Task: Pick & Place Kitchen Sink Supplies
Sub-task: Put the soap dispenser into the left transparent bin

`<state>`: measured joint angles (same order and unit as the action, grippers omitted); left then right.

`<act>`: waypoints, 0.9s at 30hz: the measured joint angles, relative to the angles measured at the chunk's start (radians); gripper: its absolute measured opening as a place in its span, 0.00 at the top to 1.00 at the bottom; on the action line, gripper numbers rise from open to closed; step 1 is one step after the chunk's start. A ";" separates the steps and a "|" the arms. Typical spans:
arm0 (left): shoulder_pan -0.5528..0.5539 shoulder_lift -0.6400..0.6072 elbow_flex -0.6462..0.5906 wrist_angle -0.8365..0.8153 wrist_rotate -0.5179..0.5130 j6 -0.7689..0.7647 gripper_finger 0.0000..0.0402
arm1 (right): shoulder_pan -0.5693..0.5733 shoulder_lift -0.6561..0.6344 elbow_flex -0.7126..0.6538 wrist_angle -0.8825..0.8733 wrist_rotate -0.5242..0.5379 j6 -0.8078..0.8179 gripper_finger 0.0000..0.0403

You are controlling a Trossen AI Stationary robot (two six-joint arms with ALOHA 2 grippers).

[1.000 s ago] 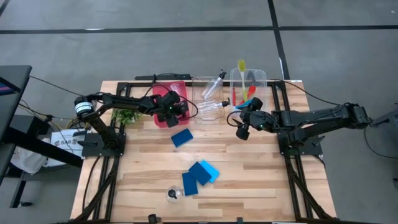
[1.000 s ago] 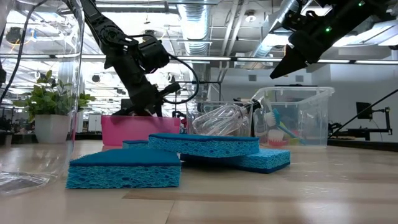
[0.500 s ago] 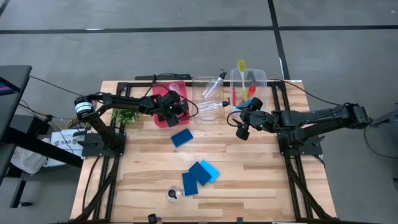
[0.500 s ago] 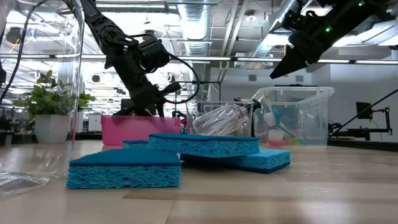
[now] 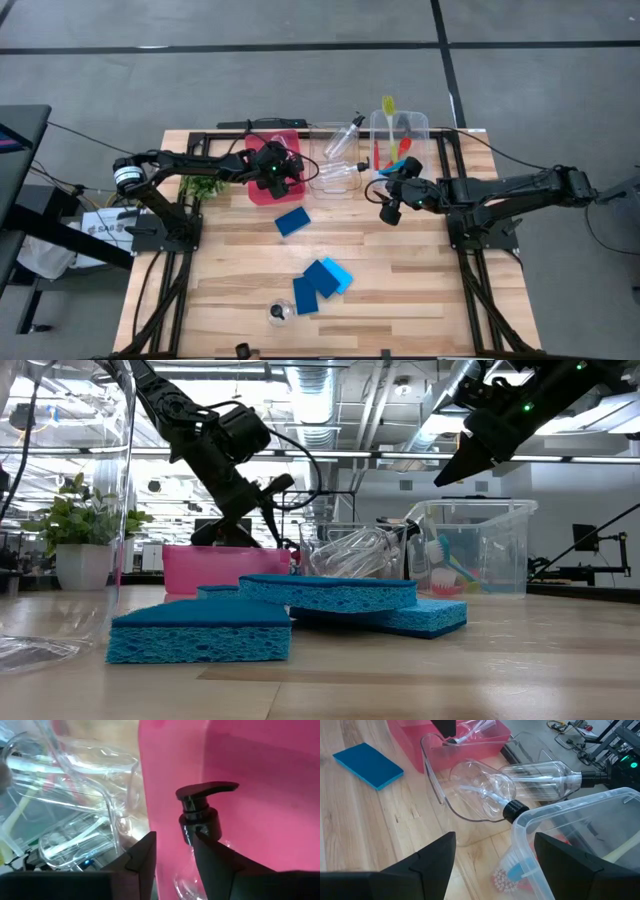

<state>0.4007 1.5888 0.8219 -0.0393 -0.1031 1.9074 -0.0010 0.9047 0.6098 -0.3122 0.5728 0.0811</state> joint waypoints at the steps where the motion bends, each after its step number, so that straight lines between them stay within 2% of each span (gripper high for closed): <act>1: 0.000 0.001 0.000 -0.003 0.000 0.000 0.67 | 0.000 0.000 0.000 0.000 0.000 0.000 0.34; 7: 0.000 0.005 0.000 -0.004 0.023 0.000 0.66 | 0.000 0.000 0.000 0.000 0.000 0.008 0.34; 12: 0.000 0.005 0.000 -0.004 0.102 -0.049 0.66 | 0.000 0.000 0.000 0.000 0.000 0.008 0.34; 27: 0.016 0.006 0.000 -0.004 0.104 -0.132 0.69 | 0.000 0.000 0.000 0.000 0.000 0.008 0.34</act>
<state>0.4164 1.5944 0.8219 -0.0433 0.0013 1.7758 -0.0006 0.9051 0.6098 -0.3122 0.5724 0.0887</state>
